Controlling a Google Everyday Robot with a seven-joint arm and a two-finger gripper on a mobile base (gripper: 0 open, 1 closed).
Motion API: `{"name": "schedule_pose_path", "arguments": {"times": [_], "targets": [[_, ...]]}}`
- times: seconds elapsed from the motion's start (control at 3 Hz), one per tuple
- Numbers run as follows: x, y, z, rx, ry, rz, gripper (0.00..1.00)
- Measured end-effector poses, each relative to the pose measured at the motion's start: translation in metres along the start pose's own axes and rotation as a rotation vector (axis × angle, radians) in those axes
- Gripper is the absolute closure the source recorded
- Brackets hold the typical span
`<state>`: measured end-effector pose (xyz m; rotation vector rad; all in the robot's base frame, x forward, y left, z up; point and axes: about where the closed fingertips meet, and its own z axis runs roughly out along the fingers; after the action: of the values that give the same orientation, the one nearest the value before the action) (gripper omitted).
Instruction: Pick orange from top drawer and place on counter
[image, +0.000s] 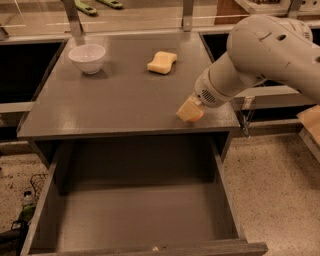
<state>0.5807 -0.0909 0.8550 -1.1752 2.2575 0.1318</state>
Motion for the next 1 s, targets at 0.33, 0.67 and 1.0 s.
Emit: {"name": "schedule_pose_path", "arguments": {"times": [0.33,0.67,1.0], "targets": [[-0.004,-0.005,0.004,-0.003,-0.016,0.017,1.00],[-0.017,-0.009,0.033,-0.053,-0.024,0.027,1.00],[-0.017,-0.009,0.033,-0.053,-0.024,0.027,1.00]]}}
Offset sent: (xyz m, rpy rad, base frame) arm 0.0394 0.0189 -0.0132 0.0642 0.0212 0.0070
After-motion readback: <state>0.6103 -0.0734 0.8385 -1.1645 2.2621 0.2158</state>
